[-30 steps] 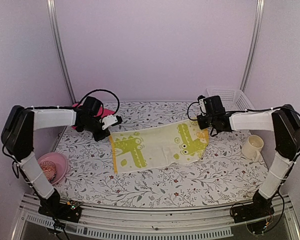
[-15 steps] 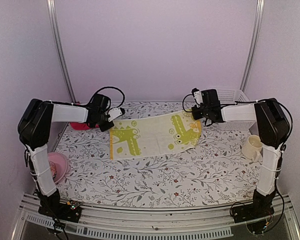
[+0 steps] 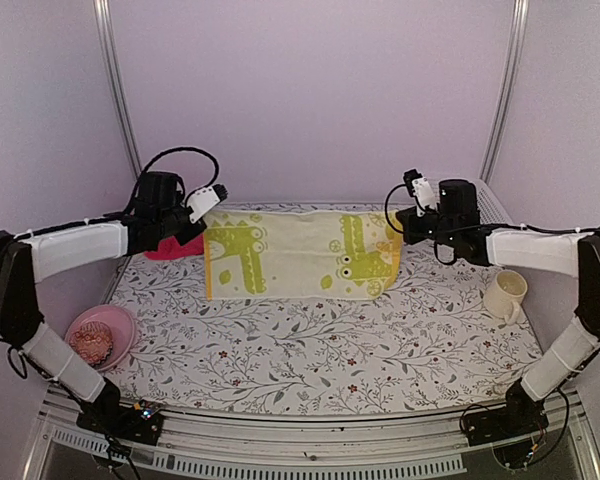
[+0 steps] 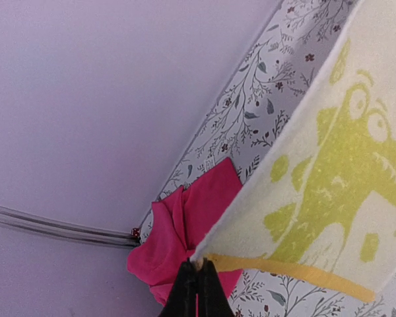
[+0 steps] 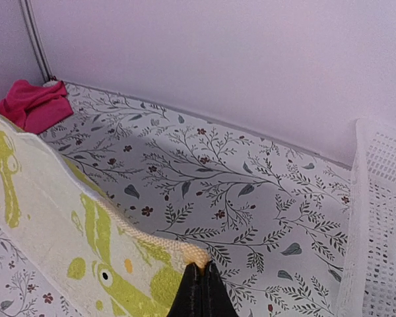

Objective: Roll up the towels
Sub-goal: Flatten out the towel at the center of the board, then fold the towel at the center of the board.

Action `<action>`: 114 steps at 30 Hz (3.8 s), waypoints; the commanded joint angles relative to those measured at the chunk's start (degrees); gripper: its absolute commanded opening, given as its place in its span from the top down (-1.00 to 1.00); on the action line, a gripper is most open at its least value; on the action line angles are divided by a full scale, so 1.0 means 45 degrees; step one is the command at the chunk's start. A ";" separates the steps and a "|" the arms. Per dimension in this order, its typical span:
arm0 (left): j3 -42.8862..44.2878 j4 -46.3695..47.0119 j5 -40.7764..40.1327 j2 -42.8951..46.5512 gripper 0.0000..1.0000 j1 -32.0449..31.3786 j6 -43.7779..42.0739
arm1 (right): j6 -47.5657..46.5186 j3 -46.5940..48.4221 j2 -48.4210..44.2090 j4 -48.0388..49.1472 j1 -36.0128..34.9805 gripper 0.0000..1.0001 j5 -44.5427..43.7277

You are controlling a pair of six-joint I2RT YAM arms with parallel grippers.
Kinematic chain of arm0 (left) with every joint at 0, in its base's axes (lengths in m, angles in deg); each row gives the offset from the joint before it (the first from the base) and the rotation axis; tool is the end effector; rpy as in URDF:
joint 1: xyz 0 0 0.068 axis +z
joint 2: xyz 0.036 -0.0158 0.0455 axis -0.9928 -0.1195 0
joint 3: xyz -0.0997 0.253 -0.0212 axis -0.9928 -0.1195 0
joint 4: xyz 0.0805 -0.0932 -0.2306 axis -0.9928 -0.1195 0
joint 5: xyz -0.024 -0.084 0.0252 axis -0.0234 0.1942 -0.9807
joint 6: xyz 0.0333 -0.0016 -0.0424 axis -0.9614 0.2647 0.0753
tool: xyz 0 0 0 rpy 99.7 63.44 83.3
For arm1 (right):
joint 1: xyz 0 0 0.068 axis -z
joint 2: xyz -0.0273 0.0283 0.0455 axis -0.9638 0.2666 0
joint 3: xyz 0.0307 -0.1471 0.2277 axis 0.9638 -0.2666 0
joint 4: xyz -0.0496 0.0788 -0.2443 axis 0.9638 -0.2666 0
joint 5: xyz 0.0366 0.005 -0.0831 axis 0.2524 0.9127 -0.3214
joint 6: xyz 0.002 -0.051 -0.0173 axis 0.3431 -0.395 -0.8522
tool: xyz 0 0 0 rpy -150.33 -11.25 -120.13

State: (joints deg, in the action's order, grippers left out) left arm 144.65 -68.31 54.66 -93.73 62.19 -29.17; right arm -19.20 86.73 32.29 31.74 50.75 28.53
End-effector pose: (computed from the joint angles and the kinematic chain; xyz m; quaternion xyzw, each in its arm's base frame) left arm 0.3342 -0.1195 0.2591 0.4178 0.7480 0.1985 0.4760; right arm 0.3334 0.1487 0.2443 -0.2066 0.8056 0.1184 0.5424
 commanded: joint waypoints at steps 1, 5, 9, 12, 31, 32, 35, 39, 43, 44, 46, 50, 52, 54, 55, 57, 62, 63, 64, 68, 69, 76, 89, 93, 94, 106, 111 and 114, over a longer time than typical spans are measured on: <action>-0.1713 -0.0583 0.2150 0.3107 1.00 -0.0012 0.0052 | 0.0462 -0.1594 -0.2469 0.0804 -0.0901 0.97 -0.0946; -0.3221 -0.1659 0.3791 0.6009 1.00 -0.0034 -0.0153 | 0.1013 -0.3321 -0.5019 0.0663 -0.1665 0.97 -0.1812; -0.3598 -0.2970 0.5062 0.8346 1.00 -0.0012 -0.0127 | 0.1500 -0.4368 -0.7343 0.0057 -0.2798 0.97 -0.2895; -0.3335 -0.3652 0.5672 0.9172 1.00 -0.0013 0.0350 | 0.1817 -0.4492 -0.8168 -0.0522 -0.3537 0.97 -0.3732; 0.0709 -0.0254 0.0842 -0.2753 1.00 0.0201 0.0906 | 0.1149 0.2181 0.3523 -0.0569 -0.0221 0.97 -0.3371; 0.0969 0.0128 0.0502 -0.3249 1.00 0.0192 0.0764 | 0.1045 0.2558 0.4211 -0.0573 -0.0113 0.97 -0.3164; 0.1534 0.0989 -0.0047 -0.4165 1.00 0.0211 0.0396 | 0.0464 0.3767 0.5258 -0.0535 -0.0009 0.97 -0.2686; 0.1486 0.2140 -0.0478 -0.4536 1.00 0.0256 -0.0278 | -0.0184 0.4525 0.5810 -0.0476 0.0118 0.97 -0.1531; 0.0963 0.2558 -0.0161 -0.4072 1.00 0.0468 -0.0253 | -0.0374 0.4363 0.5706 -0.0306 0.0268 0.97 -0.0671; 0.0752 0.2664 0.0052 -0.3802 1.00 0.0558 -0.0209 | -0.0420 0.4134 0.5574 -0.0208 0.0326 0.97 -0.0556; 0.0245 0.2721 0.0785 -0.3205 1.00 0.0722 -0.0257 | -0.0426 0.3529 0.5213 0.0122 0.0555 0.97 -0.0160; -0.0854 0.2448 0.2577 -0.2077 1.00 0.0994 -0.0809 | -0.0425 0.2328 0.4574 0.0704 0.0966 0.97 0.1469; -0.1164 0.1976 0.3115 -0.1821 1.00 0.1080 -0.1067 | -0.0531 0.1972 0.4367 0.0710 0.1018 0.97 0.2258; -0.1540 0.1743 0.3510 -0.1598 1.00 0.1184 -0.1178 | -0.0588 0.1691 0.4242 0.0650 0.1024 0.97 0.2657; -0.1729 0.1720 0.3643 -0.1442 1.00 0.1236 -0.1212 | -0.0554 0.1591 0.4170 0.0578 0.1019 0.97 0.2692; -0.2060 0.1664 0.4007 -0.1138 1.00 0.1347 -0.1237 | -0.0333 0.1268 0.3955 0.0526 0.1018 0.97 0.2581; -0.2601 0.1001 0.4996 -0.0406 1.00 0.1439 -0.1452 | 0.0151 0.0641 0.3391 0.0420 0.1029 0.97 0.2358; -0.2743 0.0887 0.5189 -0.0243 1.00 0.1448 -0.1511 | 0.0202 0.0556 0.3293 0.0407 0.1024 0.97 0.2350; -0.2915 0.0758 0.5379 -0.0010 1.00 0.1462 -0.1567 | 0.0270 0.0514 0.3248 0.0335 0.1026 0.97 0.2388; -0.3396 0.0198 0.5945 0.0585 1.00 0.1458 -0.1698 | 0.0456 0.0296 0.3010 -0.0087 0.1029 0.97 0.2506; -0.3487 0.0050 0.6052 0.0728 1.00 0.1465 -0.1719 | 0.0531 0.0174 0.2913 -0.0130 0.1029 0.97 0.2520; -0.4079 -0.0729 0.6731 0.1528 1.00 0.1455 -0.1976 | 0.0952 -0.0605 0.2161 -0.0500 0.1024 0.97 0.2796; -0.4390 -0.2132 0.7397 0.1979 1.00 0.1406 -0.2306 | 0.1263 -0.1469 0.1200 -0.1390 0.0839 0.97 0.2773; -0.4333 -0.2459 0.7305 0.1728 1.00 0.1265 -0.2369 | 0.1254 -0.1259 0.1500 -0.1725 0.0617 0.97 0.2626; -0.4304 -0.2538 0.7299 0.1703 1.00 0.1217 -0.2397 | 0.1268 -0.1224 0.1567 -0.1807 0.0558 0.97 0.2532; -0.4283 -0.3000 0.6903 0.1104 1.00 0.0666 -0.2536 | 0.1475 -0.1185 0.1618 -0.2684 0.0158 0.96 0.1619; -0.4214 -0.3281 0.6599 0.0836 1.00 0.0394 -0.2630 | 0.1517 -0.1126 0.1632 -0.2898 0.0143 0.96 0.1429; -0.4194 -0.3464 0.6552 0.0768 1.00 0.0325 -0.2733 | 0.1632 -0.1067 0.1645 -0.2981 0.0135 0.96 0.1295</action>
State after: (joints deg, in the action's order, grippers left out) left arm 125.72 -81.77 84.67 -89.53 64.53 -40.38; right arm -12.84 80.68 39.08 19.61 51.67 36.16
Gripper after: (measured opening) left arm 0.008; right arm 0.023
